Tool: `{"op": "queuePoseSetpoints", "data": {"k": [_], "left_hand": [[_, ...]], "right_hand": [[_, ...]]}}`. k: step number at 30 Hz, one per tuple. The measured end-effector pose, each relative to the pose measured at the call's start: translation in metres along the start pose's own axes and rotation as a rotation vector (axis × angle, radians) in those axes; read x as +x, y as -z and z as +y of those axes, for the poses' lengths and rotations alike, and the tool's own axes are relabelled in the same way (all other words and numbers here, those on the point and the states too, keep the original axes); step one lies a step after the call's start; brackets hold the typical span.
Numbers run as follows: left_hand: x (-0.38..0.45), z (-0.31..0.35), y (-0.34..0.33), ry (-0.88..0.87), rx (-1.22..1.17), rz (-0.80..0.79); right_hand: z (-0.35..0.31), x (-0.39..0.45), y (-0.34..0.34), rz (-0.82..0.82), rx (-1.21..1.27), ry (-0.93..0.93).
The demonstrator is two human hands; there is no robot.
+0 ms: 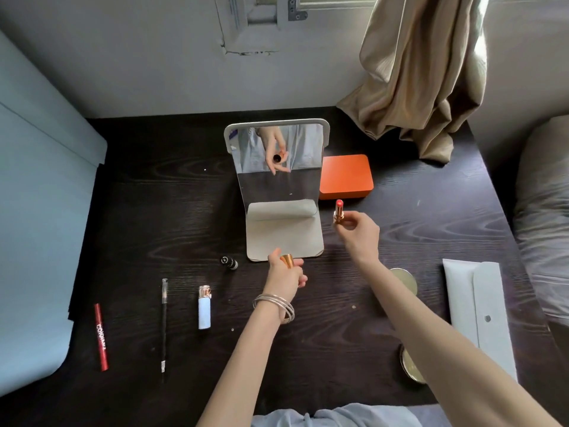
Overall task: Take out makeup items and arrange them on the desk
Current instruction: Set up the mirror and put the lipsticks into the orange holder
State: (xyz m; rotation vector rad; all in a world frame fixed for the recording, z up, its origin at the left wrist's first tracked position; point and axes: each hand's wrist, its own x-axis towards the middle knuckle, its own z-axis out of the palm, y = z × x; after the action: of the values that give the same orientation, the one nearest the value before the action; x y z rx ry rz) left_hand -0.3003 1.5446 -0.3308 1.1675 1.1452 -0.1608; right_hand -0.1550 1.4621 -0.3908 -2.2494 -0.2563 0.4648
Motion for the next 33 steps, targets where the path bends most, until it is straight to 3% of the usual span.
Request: {"op": "queuePoseSetpoints", "data": {"k": [5, 21, 30, 33], "left_hand": [[0.006, -0.007, 0.003, 0.004, 0.063, -0.090], [0.020, -0.003, 0.011, -0.006, 0.142, -0.069], [0.020, -0.004, 0.009, -0.018, 0.106, -0.074], [0.018, -0.001, 0.009, -0.039, 0.056, -0.053]], "right_hand": [[0.001, 0.033, -0.014, -0.001, -0.091, -0.032], [0.016, 0.052, -0.046, -0.025, -0.251, -0.102], [0.017, 0.052, -0.045, -0.016, -0.221, -0.096], [0.013, 0.047, -0.041, -0.033, -0.134, -0.174]]}}
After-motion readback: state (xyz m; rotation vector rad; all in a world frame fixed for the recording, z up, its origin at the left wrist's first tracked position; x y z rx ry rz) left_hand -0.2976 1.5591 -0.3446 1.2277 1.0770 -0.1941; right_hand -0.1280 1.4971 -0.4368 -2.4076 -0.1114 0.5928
